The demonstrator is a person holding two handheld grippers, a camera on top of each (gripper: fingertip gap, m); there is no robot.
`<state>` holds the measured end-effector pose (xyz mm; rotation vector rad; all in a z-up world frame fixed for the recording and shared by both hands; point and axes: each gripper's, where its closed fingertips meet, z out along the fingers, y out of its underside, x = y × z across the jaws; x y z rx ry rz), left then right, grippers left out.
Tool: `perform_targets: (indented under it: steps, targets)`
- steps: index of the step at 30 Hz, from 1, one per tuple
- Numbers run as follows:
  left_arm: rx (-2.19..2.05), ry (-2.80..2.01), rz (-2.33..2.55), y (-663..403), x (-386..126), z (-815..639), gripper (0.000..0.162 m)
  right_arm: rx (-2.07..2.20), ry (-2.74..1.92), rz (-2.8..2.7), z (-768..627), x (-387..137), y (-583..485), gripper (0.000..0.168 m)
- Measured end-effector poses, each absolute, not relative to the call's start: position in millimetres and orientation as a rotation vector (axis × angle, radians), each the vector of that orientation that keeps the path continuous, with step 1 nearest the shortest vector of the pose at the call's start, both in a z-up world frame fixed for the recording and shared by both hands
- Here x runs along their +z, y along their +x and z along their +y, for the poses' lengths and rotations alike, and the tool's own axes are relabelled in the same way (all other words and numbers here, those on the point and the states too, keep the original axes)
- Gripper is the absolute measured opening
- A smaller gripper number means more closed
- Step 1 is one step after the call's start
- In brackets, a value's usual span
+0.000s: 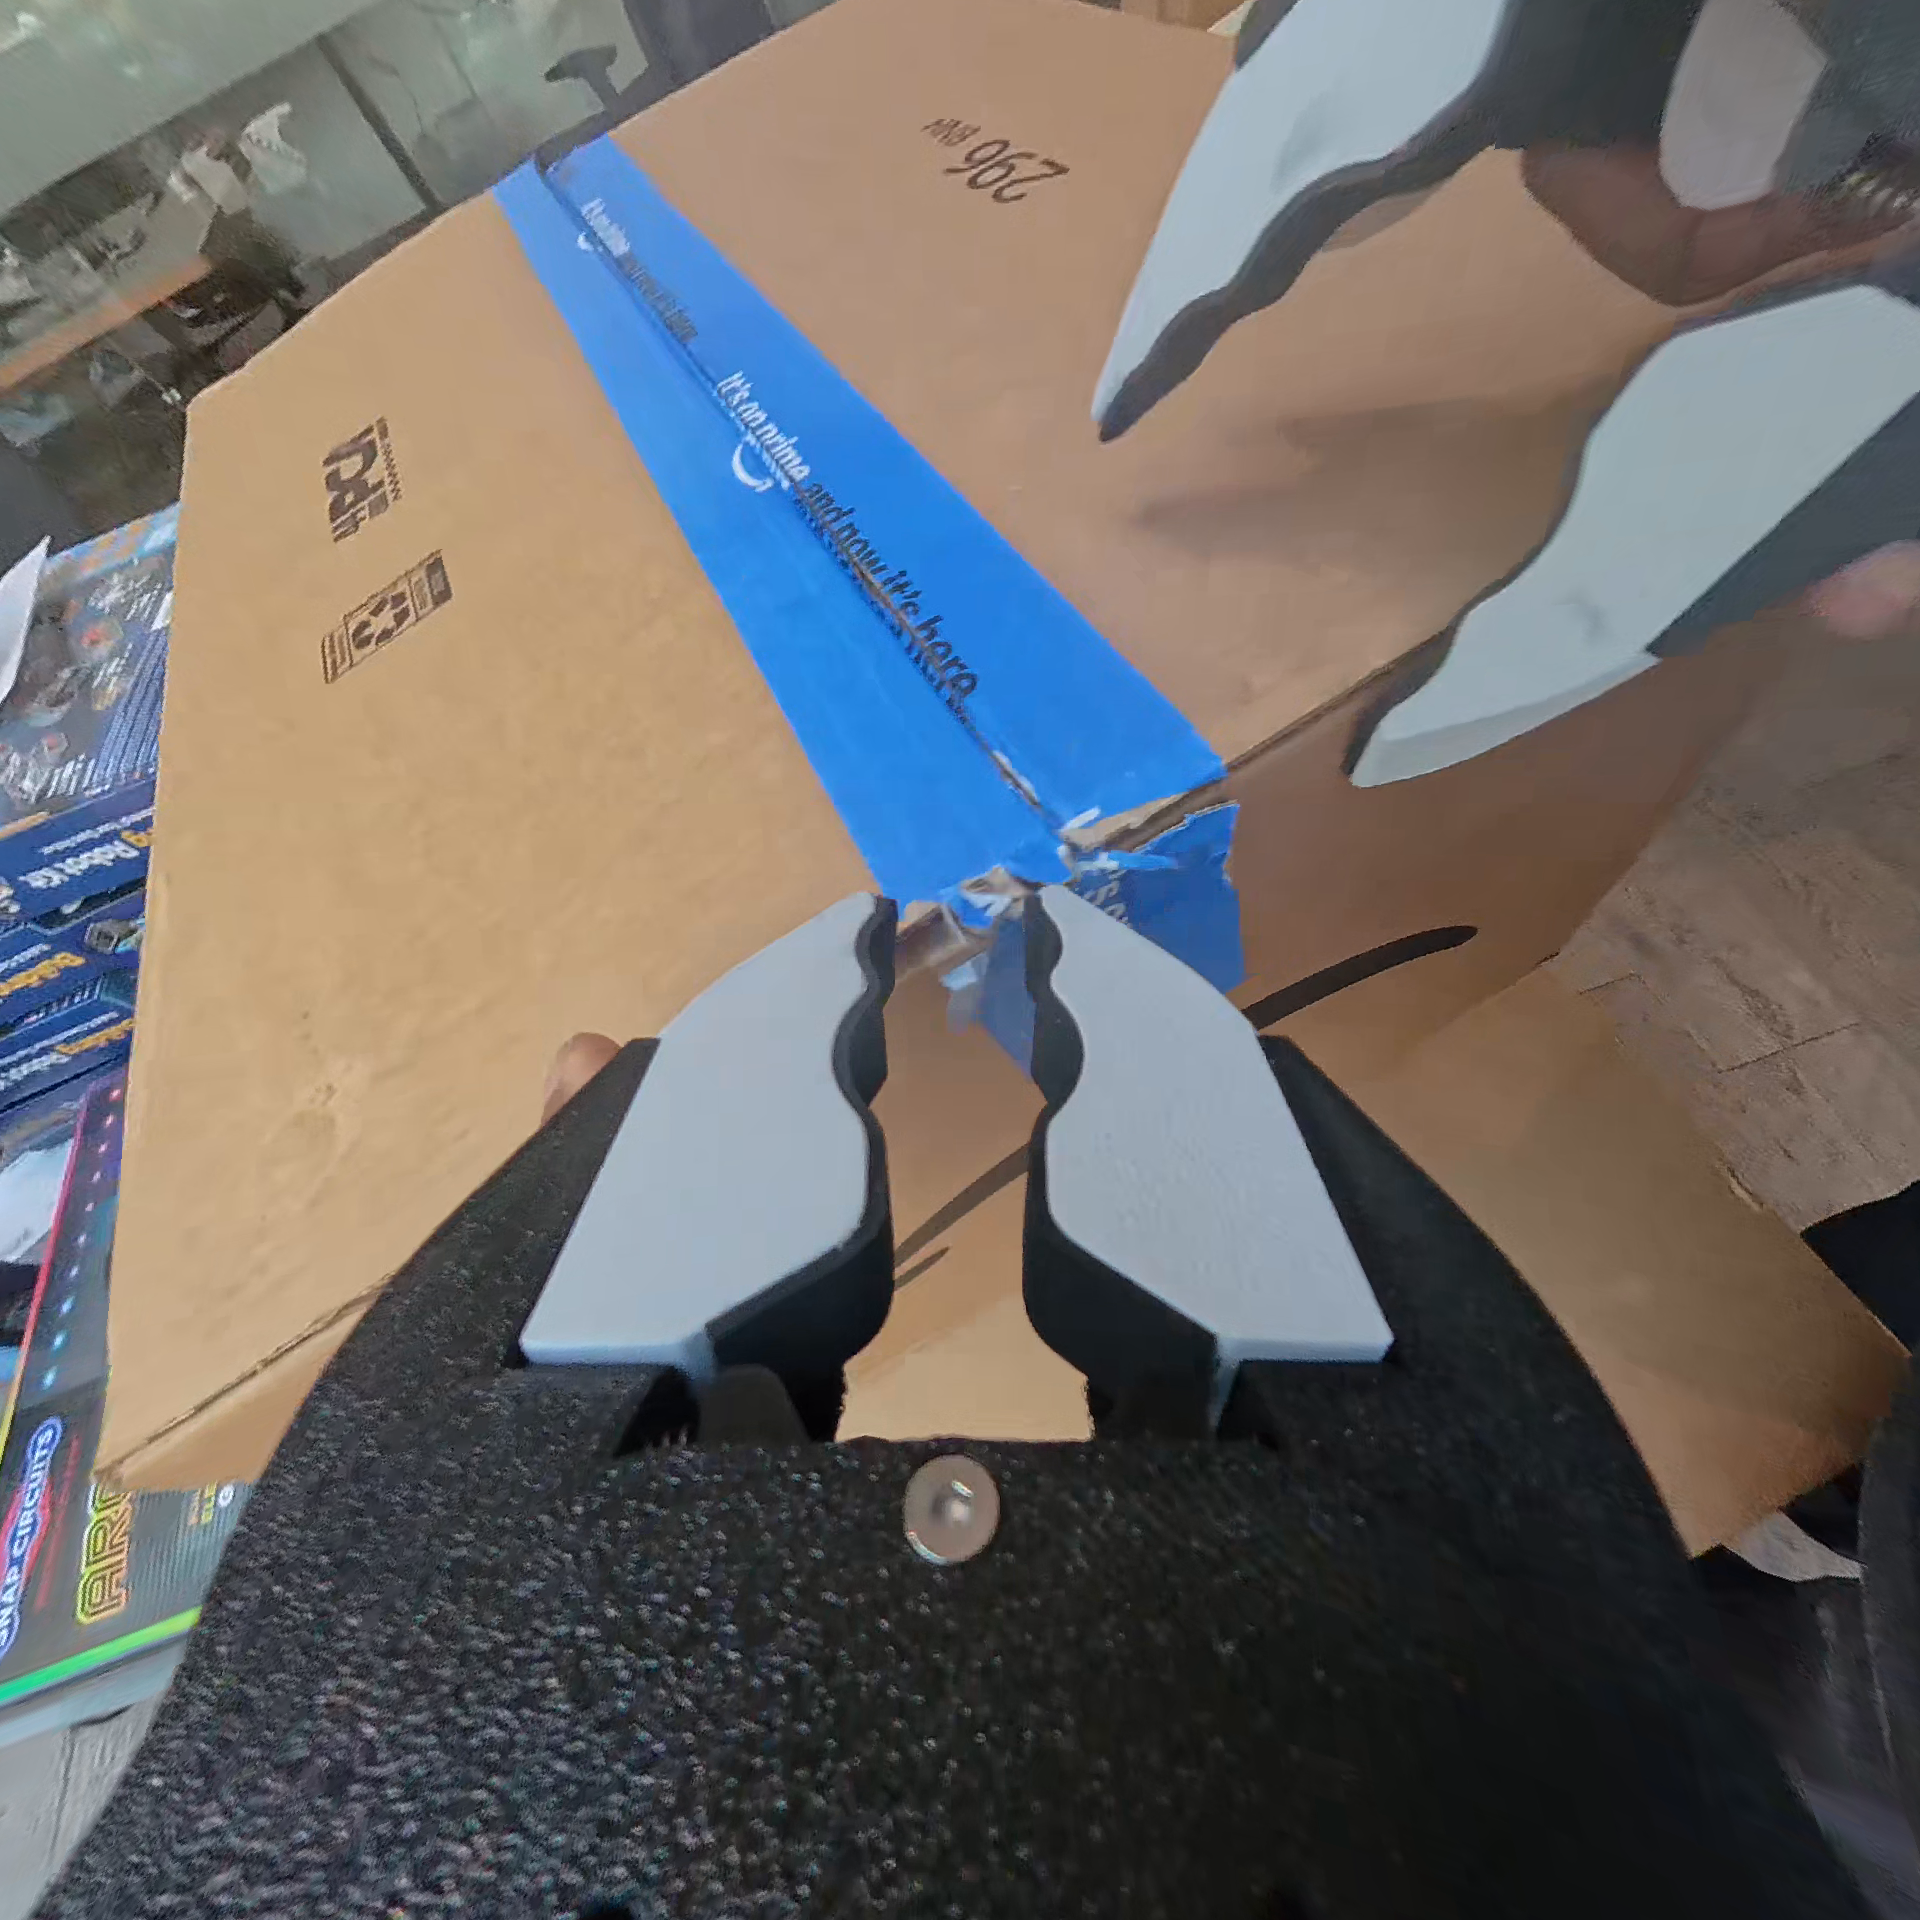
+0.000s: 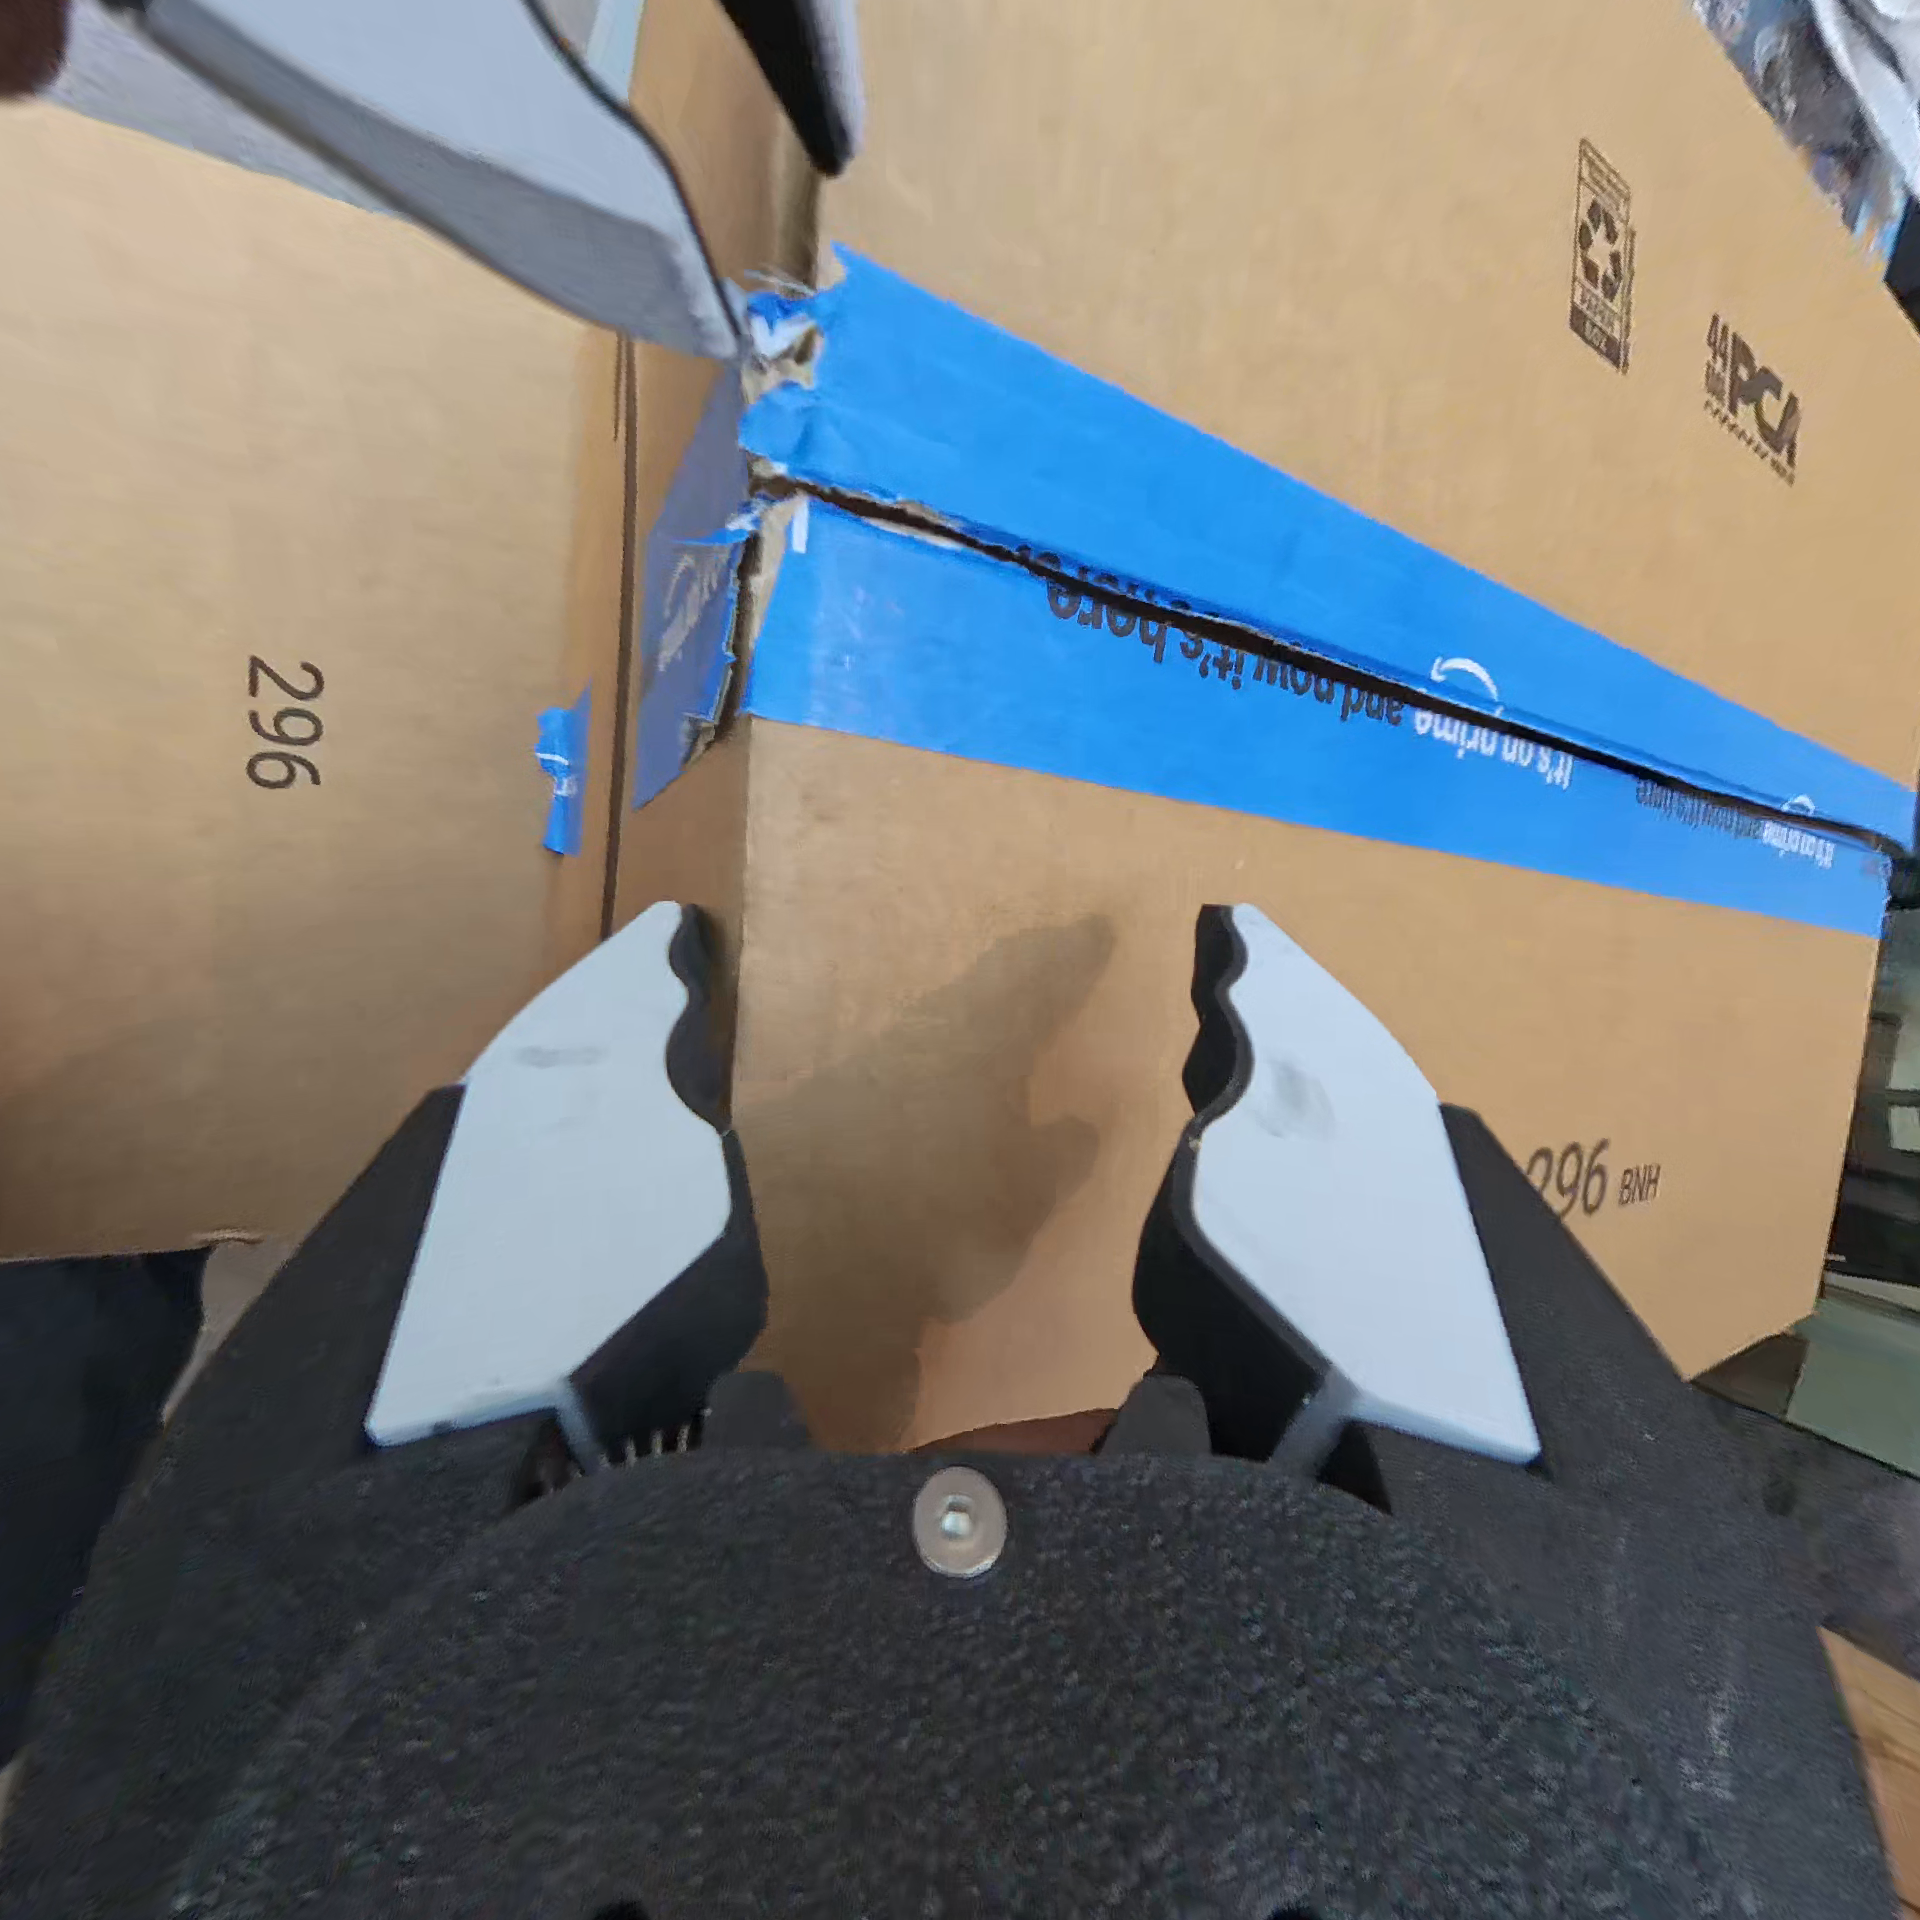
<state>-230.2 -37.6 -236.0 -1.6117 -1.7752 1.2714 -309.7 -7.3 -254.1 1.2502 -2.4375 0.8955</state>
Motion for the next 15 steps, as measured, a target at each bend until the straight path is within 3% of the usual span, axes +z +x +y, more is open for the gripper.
perform_targets:
  steps: [1, 10, 15]
  targets:
    - [1.264, -1.601, -1.764, -235, -235, -33, 0.023, 0.912, 1.217, -2.453, -8, -252, -312, 0.091]
    - [0.838, -0.963, -1.962, -250, -236, -3, 0.034, 1.077, 1.059, -2.367, -6, -232, -317, 0.091]
    - [0.559, -0.497, -1.919, -257, -227, 1, 0.037, 1.230, 0.948, -2.328, -8, -211, -319, 0.083]
